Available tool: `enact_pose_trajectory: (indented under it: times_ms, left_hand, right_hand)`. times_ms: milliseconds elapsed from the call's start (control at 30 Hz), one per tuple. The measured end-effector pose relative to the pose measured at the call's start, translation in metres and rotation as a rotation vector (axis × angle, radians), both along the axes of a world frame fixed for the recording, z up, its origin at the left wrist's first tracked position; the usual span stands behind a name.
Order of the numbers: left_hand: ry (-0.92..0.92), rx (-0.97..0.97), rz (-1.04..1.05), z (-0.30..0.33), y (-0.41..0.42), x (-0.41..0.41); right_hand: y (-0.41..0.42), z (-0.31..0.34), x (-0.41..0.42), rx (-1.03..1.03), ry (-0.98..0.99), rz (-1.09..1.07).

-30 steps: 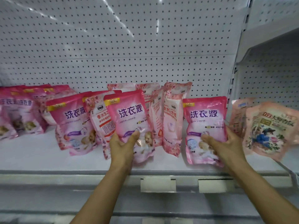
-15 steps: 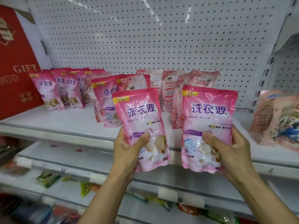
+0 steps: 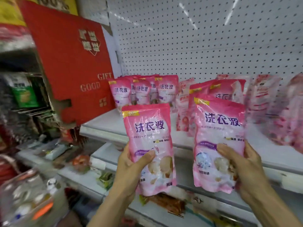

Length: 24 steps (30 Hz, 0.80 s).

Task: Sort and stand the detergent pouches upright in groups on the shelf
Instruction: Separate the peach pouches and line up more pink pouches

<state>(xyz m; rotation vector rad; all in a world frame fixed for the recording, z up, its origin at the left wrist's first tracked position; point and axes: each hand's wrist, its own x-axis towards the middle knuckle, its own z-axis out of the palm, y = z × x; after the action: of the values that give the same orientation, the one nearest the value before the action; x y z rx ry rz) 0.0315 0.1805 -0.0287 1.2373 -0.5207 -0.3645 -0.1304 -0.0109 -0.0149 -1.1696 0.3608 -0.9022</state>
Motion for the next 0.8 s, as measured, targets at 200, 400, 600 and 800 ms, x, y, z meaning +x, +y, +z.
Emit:
enact_pose_trajectory:
  times_ms: [200,400,600,800]
  left_hand:
    - [0.017,-0.013,0.007,0.007,0.072,0.101]
    - [0.064,-0.033,-0.022,0.01,0.076,0.168]
    - [0.067,-0.068,-0.012,0.015,0.034,0.229]
    - [0.04,-0.085,-0.036,0.022,-0.011,0.278]
  right_hand:
    - [0.068,-0.007,0.103,0.021,0.026,0.01]
    - [0.072,0.008,0.178,0.04,0.034,-0.005]
    - [0.023,0.017,0.253,0.047,0.069,-0.102]
    - [-0.034,0.031,0.317,0.015,0.052,-0.248]
